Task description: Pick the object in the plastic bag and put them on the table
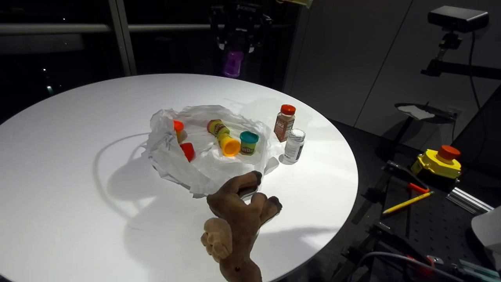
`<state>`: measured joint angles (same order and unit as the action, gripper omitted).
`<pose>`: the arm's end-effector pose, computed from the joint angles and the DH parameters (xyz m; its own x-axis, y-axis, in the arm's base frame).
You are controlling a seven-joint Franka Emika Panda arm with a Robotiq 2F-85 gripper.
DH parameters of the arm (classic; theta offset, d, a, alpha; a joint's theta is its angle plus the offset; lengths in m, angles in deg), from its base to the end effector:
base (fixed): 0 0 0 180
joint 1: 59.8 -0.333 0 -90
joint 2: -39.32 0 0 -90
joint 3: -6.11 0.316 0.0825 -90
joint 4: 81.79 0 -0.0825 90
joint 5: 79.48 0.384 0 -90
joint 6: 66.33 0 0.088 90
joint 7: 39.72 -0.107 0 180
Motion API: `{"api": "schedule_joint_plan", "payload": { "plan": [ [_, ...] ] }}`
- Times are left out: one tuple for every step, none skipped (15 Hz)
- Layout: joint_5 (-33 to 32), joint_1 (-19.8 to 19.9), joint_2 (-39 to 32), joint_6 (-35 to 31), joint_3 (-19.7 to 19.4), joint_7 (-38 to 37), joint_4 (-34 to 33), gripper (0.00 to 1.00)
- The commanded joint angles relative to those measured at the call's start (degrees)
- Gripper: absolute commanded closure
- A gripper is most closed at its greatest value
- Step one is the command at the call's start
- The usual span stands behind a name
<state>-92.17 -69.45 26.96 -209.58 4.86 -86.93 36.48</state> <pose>0.5958 0.0898 0.3513 0.8382 -0.4774 0.2635 -0.4869 -0.8728 -0.0325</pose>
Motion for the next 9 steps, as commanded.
{"api": "schedule_joint_plan", "payload": {
  "plan": [
    [0.34, 1.37, -6.51, 1.67, -1.22, -0.16, -6.91, 0.80],
    [0.67, 1.76, -8.37, 1.16, -1.62, 0.25, -7.87, 0.80],
    [-0.04, 1.90, -10.39, 0.50, -2.46, 0.25, -9.03, 0.80],
    [0.15, 2.22, -12.28, 0.09, -3.04, 0.73, -10.17, 0.80],
    [1.06, 2.69, -14.39, -0.12, -3.35, 1.73, -11.30, 0.80],
    [1.16, 2.99, -16.31, -0.19, -4.04, 2.18, -12.35, 0.80],
    [1.74, 3.46, -18.08, -0.09, -4.43, 2.74, -13.25, 0.80],
    [2.64, 4.05, -19.60, -0.15, -4.63, 3.56, -13.90, 0.80],
    [3.60, 4.65, -20.69, -0.50, -4.66, 4.36, -13.97, 0.80]
  ]
}}
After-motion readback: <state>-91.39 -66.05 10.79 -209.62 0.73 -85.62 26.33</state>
